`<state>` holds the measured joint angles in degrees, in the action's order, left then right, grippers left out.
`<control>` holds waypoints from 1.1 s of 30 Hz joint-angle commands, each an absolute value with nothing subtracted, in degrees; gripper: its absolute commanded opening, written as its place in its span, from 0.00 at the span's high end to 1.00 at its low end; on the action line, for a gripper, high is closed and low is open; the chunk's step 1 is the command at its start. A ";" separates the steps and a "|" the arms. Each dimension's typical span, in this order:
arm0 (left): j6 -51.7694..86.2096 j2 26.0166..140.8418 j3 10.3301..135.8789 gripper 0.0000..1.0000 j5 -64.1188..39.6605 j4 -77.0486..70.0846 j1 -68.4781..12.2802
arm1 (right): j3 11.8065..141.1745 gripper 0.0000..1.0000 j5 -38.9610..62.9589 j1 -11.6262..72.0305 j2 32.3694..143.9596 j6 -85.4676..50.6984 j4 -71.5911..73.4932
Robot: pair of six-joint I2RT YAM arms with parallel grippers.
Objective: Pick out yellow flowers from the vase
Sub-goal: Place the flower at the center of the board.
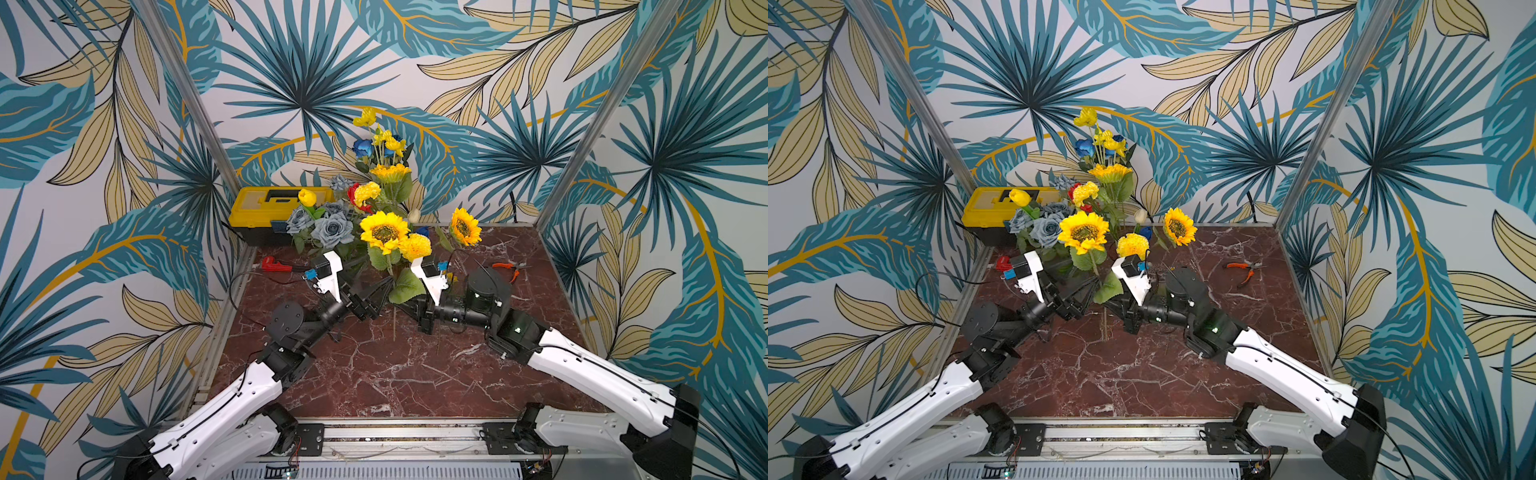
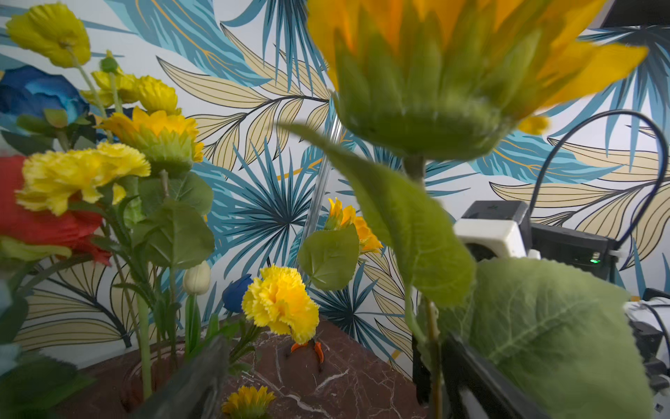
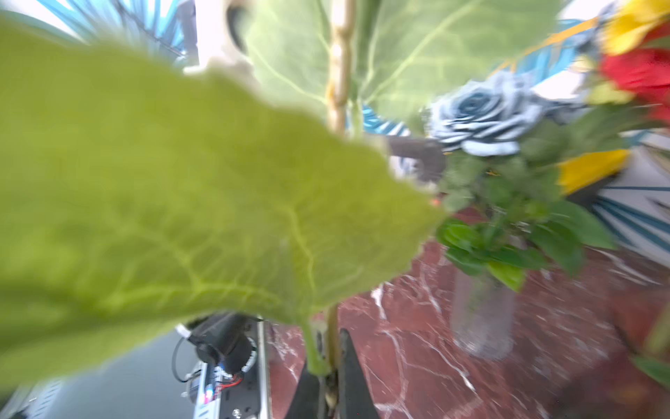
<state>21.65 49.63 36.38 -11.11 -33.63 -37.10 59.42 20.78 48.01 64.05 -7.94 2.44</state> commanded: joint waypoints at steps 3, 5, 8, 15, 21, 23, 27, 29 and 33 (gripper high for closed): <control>15.10 45.24 33.56 0.01 0.17 -31.27 -36.91 | 60.83 1.00 2.90 47.64 56.50 -4.23 -7.86; 13.20 44.47 33.91 0.01 1.93 -28.62 -36.79 | 60.69 1.00 -3.96 47.09 53.53 -4.26 -10.31; 11.24 43.69 34.45 0.01 5.61 -25.32 -36.75 | 58.80 1.00 -13.82 46.46 47.97 -4.38 -11.30; 9.83 42.97 34.10 0.01 10.53 -22.66 -35.74 | 54.13 1.00 -39.15 42.96 37.39 -6.11 -15.93; 10.37 43.35 34.01 0.01 10.03 -22.68 -35.16 | 52.46 1.00 -44.71 36.23 34.93 -12.94 -24.34; 10.37 43.86 34.28 0.00 9.55 -22.65 -35.16 | 52.24 1.00 -38.94 31.30 36.66 -16.24 -27.42; 10.68 44.94 35.01 0.01 8.28 -22.67 -35.06 | 49.45 1.00 -25.22 22.89 41.88 -20.97 -27.77; 10.79 45.26 35.15 0.01 7.44 -22.63 -35.00 | 47.36 1.00 -17.36 19.13 45.51 -22.86 -25.53; 10.56 45.05 35.31 0.01 7.03 -21.69 -35.02 | 44.83 1.00 -3.49 14.42 54.39 -25.55 -20.86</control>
<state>10.90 45.36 33.89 7.99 -22.61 -35.40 46.78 -17.78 16.56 50.41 -21.54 -23.51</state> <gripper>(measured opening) 0.994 0.080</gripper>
